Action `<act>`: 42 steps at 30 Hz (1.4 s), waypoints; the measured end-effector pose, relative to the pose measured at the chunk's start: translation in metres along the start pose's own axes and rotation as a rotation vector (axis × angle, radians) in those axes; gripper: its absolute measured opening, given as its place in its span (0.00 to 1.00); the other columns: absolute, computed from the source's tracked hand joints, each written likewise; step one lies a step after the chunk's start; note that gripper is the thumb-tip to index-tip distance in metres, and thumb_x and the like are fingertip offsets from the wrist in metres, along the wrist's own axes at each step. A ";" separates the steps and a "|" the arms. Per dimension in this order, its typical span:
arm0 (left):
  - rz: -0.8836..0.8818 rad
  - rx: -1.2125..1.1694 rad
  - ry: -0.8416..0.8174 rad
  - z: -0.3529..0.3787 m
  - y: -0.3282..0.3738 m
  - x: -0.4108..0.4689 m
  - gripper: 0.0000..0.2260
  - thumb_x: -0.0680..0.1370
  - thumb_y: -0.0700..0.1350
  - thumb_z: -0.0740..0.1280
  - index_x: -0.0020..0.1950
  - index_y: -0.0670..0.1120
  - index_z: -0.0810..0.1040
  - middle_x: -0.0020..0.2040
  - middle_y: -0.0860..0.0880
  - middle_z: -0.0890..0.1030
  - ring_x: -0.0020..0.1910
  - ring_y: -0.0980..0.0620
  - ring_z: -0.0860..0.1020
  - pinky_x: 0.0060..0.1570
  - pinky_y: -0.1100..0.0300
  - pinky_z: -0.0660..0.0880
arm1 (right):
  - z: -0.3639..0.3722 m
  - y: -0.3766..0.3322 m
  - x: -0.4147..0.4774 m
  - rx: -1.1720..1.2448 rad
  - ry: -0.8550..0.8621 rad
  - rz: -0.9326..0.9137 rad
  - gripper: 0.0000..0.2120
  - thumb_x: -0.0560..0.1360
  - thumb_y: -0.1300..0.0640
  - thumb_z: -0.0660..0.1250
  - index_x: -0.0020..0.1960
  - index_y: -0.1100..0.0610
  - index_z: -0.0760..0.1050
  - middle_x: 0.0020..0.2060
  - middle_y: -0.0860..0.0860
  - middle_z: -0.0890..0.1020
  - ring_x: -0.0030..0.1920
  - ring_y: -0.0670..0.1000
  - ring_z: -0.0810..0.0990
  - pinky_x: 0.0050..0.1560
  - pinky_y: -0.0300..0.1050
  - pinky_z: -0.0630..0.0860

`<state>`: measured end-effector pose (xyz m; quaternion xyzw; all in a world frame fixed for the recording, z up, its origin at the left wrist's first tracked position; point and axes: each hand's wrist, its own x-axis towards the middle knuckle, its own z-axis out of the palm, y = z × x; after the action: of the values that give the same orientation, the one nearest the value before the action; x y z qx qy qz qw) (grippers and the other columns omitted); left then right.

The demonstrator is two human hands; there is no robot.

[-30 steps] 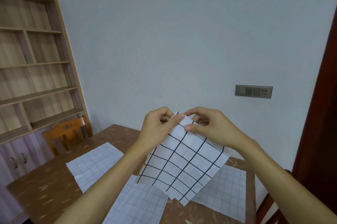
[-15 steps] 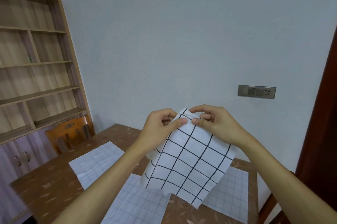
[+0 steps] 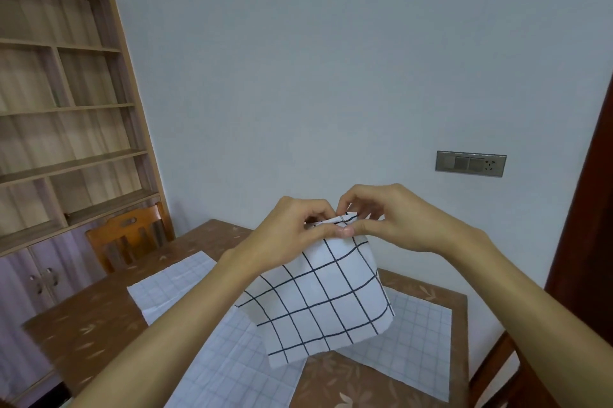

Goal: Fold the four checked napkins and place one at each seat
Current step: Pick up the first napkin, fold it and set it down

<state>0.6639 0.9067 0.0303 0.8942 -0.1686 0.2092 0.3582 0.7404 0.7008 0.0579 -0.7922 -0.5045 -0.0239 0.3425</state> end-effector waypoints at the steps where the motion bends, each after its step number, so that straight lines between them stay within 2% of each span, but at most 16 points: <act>1: 0.008 0.016 -0.003 0.000 -0.001 0.000 0.08 0.75 0.57 0.74 0.44 0.54 0.83 0.34 0.47 0.81 0.33 0.46 0.73 0.37 0.49 0.70 | 0.001 0.001 0.001 -0.007 0.004 0.000 0.07 0.73 0.51 0.75 0.50 0.45 0.79 0.44 0.45 0.84 0.44 0.42 0.82 0.46 0.33 0.74; 2: 0.015 0.032 -0.002 0.001 -0.002 -0.001 0.08 0.75 0.57 0.74 0.46 0.54 0.81 0.35 0.48 0.83 0.33 0.48 0.73 0.36 0.50 0.70 | 0.001 0.003 0.001 -0.018 0.014 -0.004 0.05 0.74 0.52 0.74 0.48 0.46 0.80 0.42 0.45 0.84 0.43 0.42 0.82 0.46 0.33 0.74; 4: 0.028 0.065 0.009 0.002 -0.004 -0.002 0.10 0.75 0.55 0.74 0.51 0.56 0.77 0.37 0.52 0.84 0.32 0.54 0.72 0.36 0.60 0.69 | 0.002 0.006 0.001 -0.039 0.049 -0.027 0.02 0.75 0.53 0.73 0.46 0.49 0.81 0.39 0.45 0.85 0.42 0.43 0.82 0.45 0.33 0.74; 7: 0.020 0.068 0.029 0.002 -0.006 -0.006 0.16 0.74 0.53 0.76 0.55 0.59 0.71 0.44 0.55 0.81 0.35 0.56 0.75 0.38 0.67 0.69 | 0.003 0.008 0.000 -0.040 0.122 -0.071 0.01 0.74 0.55 0.74 0.45 0.50 0.84 0.38 0.42 0.85 0.43 0.43 0.82 0.43 0.30 0.73; 9: 0.052 0.074 0.049 0.002 -0.008 -0.009 0.14 0.75 0.50 0.76 0.53 0.58 0.73 0.47 0.56 0.81 0.36 0.57 0.76 0.39 0.70 0.69 | 0.002 0.009 -0.002 0.002 0.167 -0.079 0.02 0.73 0.57 0.75 0.44 0.51 0.85 0.40 0.42 0.86 0.45 0.43 0.83 0.43 0.30 0.73; 12: 0.095 0.117 0.077 0.000 -0.013 -0.012 0.08 0.75 0.49 0.76 0.50 0.51 0.79 0.42 0.58 0.80 0.38 0.58 0.76 0.40 0.71 0.68 | -0.004 0.009 -0.003 0.044 0.156 -0.057 0.03 0.73 0.59 0.75 0.43 0.52 0.84 0.44 0.44 0.87 0.48 0.43 0.83 0.44 0.31 0.74; 17: 0.084 0.229 0.083 -0.007 -0.025 -0.013 0.07 0.75 0.51 0.75 0.45 0.48 0.85 0.40 0.55 0.83 0.39 0.55 0.79 0.40 0.70 0.69 | -0.011 0.014 -0.003 -0.153 -0.024 0.038 0.04 0.78 0.56 0.70 0.45 0.48 0.79 0.43 0.40 0.84 0.48 0.36 0.79 0.45 0.29 0.72; 20: 0.091 0.229 0.098 -0.008 -0.025 -0.012 0.07 0.74 0.51 0.76 0.43 0.48 0.86 0.38 0.56 0.82 0.38 0.56 0.78 0.39 0.70 0.68 | -0.007 0.012 -0.001 -0.206 -0.082 0.058 0.01 0.77 0.52 0.71 0.48 0.48 0.79 0.44 0.40 0.83 0.48 0.37 0.80 0.46 0.33 0.73; 23: 0.077 0.186 0.102 -0.009 -0.020 -0.010 0.06 0.74 0.50 0.77 0.43 0.48 0.86 0.37 0.58 0.80 0.36 0.59 0.77 0.38 0.71 0.67 | 0.001 0.011 0.002 -0.250 -0.111 0.062 0.15 0.71 0.40 0.74 0.54 0.46 0.81 0.47 0.41 0.82 0.50 0.43 0.79 0.49 0.40 0.78; 26: 0.119 0.233 0.090 -0.010 -0.021 -0.009 0.07 0.74 0.51 0.76 0.43 0.48 0.86 0.37 0.57 0.80 0.36 0.58 0.77 0.39 0.70 0.68 | 0.004 0.013 0.005 -0.395 -0.087 0.036 0.19 0.70 0.35 0.71 0.48 0.50 0.81 0.44 0.44 0.82 0.44 0.44 0.78 0.48 0.49 0.78; 30: 0.123 0.237 0.069 -0.017 -0.024 -0.011 0.07 0.74 0.51 0.77 0.41 0.47 0.86 0.36 0.57 0.80 0.34 0.58 0.75 0.37 0.71 0.66 | -0.005 0.015 0.003 -0.406 -0.051 0.075 0.23 0.69 0.33 0.70 0.45 0.53 0.83 0.41 0.45 0.83 0.42 0.43 0.79 0.47 0.46 0.77; 34: 0.073 0.209 0.059 -0.018 -0.025 -0.013 0.07 0.72 0.51 0.78 0.39 0.49 0.86 0.35 0.54 0.81 0.33 0.56 0.75 0.35 0.68 0.66 | -0.002 0.018 0.000 -0.307 -0.051 0.102 0.19 0.71 0.40 0.73 0.39 0.56 0.82 0.34 0.51 0.81 0.39 0.44 0.76 0.38 0.37 0.71; 36: 0.036 0.178 0.050 -0.018 -0.024 -0.014 0.08 0.71 0.51 0.79 0.38 0.48 0.85 0.35 0.53 0.81 0.33 0.56 0.75 0.35 0.68 0.67 | -0.001 0.019 -0.002 -0.232 -0.036 0.106 0.10 0.71 0.46 0.76 0.41 0.53 0.83 0.35 0.47 0.82 0.39 0.41 0.78 0.39 0.33 0.72; 38: 0.000 0.135 0.047 -0.019 -0.025 -0.015 0.09 0.70 0.51 0.80 0.38 0.47 0.85 0.35 0.52 0.82 0.33 0.56 0.76 0.35 0.66 0.69 | -0.001 0.021 -0.005 -0.135 0.009 0.101 0.04 0.72 0.53 0.76 0.45 0.48 0.82 0.36 0.43 0.83 0.40 0.40 0.81 0.44 0.34 0.75; 40: -0.032 0.112 0.051 -0.020 -0.025 -0.017 0.10 0.71 0.52 0.79 0.40 0.48 0.84 0.36 0.51 0.83 0.33 0.55 0.77 0.35 0.60 0.73 | 0.000 0.024 -0.007 -0.015 0.064 0.111 0.11 0.73 0.58 0.75 0.50 0.46 0.79 0.33 0.43 0.81 0.37 0.42 0.80 0.45 0.37 0.76; 42: -0.070 0.098 0.047 -0.018 -0.024 -0.018 0.11 0.71 0.52 0.79 0.47 0.51 0.80 0.35 0.51 0.81 0.32 0.55 0.74 0.35 0.62 0.71 | 0.000 0.025 -0.008 0.062 0.097 0.106 0.16 0.75 0.60 0.73 0.58 0.45 0.75 0.32 0.45 0.77 0.37 0.47 0.79 0.47 0.40 0.76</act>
<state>0.6554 0.9384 0.0193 0.9108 -0.1181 0.2254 0.3252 0.7572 0.6878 0.0416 -0.8046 -0.4454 -0.0283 0.3917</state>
